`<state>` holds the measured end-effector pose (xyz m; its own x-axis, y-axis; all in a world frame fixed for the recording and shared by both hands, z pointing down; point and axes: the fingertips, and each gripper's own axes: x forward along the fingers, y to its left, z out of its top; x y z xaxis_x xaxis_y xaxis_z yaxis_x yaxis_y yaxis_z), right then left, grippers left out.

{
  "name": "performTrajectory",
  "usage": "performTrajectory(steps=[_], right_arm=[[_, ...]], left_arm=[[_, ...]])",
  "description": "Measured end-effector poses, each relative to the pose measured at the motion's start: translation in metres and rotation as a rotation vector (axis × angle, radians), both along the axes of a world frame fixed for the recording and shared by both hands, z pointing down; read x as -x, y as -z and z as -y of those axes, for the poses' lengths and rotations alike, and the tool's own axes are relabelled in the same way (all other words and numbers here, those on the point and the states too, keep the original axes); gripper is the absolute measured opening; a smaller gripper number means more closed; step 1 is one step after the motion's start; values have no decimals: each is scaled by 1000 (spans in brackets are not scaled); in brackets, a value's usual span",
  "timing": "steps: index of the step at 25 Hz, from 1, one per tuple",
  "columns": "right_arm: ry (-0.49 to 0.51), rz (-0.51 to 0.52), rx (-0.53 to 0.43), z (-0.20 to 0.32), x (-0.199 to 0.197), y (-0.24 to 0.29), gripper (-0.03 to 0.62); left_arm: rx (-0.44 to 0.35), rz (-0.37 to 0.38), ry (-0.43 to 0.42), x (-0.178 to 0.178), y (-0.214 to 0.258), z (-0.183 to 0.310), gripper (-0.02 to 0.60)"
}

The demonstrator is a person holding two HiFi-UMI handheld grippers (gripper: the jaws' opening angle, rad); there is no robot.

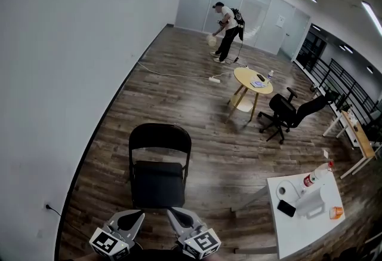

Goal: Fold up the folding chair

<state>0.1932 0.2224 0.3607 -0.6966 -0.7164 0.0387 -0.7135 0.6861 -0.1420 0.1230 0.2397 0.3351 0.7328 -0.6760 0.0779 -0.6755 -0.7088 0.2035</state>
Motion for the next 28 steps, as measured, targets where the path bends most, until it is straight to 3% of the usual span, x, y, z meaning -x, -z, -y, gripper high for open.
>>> performTrajectory(steps=[14,28], right_arm=[[-17,1,4,3,-6,-1,-3],[-33,-46,4,5,9,3,-3]], left_arm=[[-10,5,8,8,4,-1,0],[-34,5,20,40,12,11,0]])
